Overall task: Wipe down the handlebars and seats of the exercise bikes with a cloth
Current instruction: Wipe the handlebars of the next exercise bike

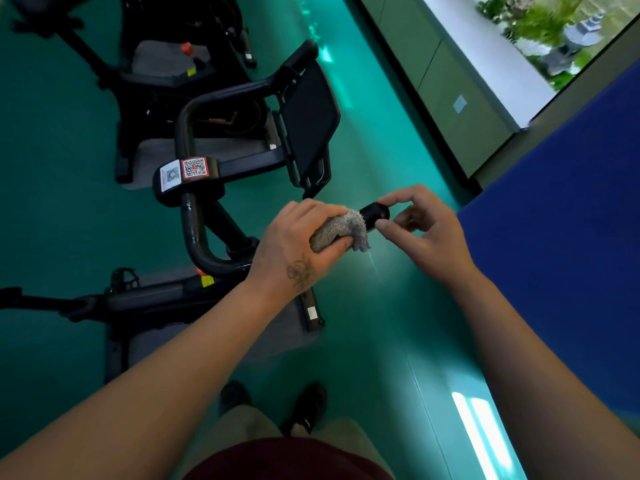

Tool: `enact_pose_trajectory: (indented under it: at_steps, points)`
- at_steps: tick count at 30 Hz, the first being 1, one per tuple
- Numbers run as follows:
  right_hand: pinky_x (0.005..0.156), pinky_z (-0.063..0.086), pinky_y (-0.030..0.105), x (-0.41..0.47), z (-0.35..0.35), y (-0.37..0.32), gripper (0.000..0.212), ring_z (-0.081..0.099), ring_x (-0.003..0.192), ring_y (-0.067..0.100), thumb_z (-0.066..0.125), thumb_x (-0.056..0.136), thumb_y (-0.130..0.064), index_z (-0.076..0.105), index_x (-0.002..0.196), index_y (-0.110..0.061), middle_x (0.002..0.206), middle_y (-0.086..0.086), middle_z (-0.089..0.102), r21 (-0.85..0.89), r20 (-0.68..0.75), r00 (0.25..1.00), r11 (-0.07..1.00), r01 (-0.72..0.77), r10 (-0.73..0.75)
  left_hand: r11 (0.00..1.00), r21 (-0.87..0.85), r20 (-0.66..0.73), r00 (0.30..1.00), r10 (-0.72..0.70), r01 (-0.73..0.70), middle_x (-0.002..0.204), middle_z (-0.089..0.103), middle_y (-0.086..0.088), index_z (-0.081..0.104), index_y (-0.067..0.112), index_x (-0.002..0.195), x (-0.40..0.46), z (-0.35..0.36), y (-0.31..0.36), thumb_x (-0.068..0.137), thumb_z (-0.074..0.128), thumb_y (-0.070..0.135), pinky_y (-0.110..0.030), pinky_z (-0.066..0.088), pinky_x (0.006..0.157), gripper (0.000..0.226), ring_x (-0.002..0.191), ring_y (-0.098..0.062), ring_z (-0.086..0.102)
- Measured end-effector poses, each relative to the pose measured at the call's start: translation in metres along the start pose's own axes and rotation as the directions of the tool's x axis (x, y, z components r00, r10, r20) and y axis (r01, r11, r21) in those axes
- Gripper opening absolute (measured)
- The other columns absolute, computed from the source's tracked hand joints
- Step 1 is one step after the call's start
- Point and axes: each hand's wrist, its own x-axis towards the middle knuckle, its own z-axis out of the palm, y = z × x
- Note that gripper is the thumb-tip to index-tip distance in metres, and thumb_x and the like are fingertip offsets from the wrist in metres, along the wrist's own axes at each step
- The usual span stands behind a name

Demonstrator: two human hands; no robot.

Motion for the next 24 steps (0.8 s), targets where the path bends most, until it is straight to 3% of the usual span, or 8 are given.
enact_pose_trajectory:
  at_steps: [4, 8, 18, 24]
  points:
    - [0.074, 0.051, 0.026, 0.000, 0.002, -0.002, 0.023, 0.065, 0.076, 0.027, 0.081, 0.092, -0.008, 0.070, 0.110, -0.018, 0.101, 0.002, 0.068, 0.018, -0.020, 1.000, 1.000, -0.013, 0.013, 1.000, 0.005, 0.011, 1.000, -0.006, 0.006, 0.115, 0.070, 0.007, 0.072, 0.020, 0.126, 0.002, -0.003, 0.000, 0.092, 0.080, 0.036, -0.032, 0.048, 0.090, 0.038, 0.101, -0.015, 0.059]
    - [0.073, 0.052, 0.029, -0.001, 0.004, -0.002, 0.024, 0.066, 0.076, 0.031, 0.081, 0.091, -0.009, 0.068, 0.109, -0.019, 0.107, 0.012, 0.069, 0.022, -0.029, 1.000, 1.000, -0.009, 0.010, 1.000, 0.002, 0.001, 1.000, -0.004, 0.004, 0.116, 0.071, 0.005, 0.074, 0.019, 0.124, 0.015, 0.006, 0.011, 0.091, 0.080, 0.042, -0.033, 0.049, 0.092, 0.041, 0.103, -0.017, 0.060]
    - [0.074, 0.053, 0.032, -0.002, 0.005, 0.001, 0.021, 0.063, 0.077, 0.029, 0.081, 0.091, -0.009, 0.070, 0.109, -0.010, 0.107, -0.004, 0.066, 0.031, -0.047, 0.999, 0.999, -0.010, 0.011, 1.000, -0.026, 0.034, 0.999, -0.001, 0.002, 0.124, 0.073, 0.006, 0.074, 0.019, 0.131, -0.004, -0.006, -0.008, 0.090, 0.083, 0.030, -0.034, 0.051, 0.095, 0.043, 0.106, -0.015, 0.062]
    - [0.072, 0.054, 0.040, -0.003, 0.008, 0.002, 0.022, 0.064, 0.076, 0.034, 0.079, 0.089, -0.014, 0.070, 0.108, -0.008, 0.108, 0.000, 0.067, 0.044, -0.079, 0.997, 0.999, -0.021, 0.024, 0.996, -0.074, 0.043, 0.998, -0.037, 0.040, 0.123, 0.071, 0.007, 0.071, 0.020, 0.133, 0.005, -0.004, 0.004, 0.090, 0.083, 0.033, -0.030, 0.049, 0.097, 0.047, 0.110, -0.014, 0.062]
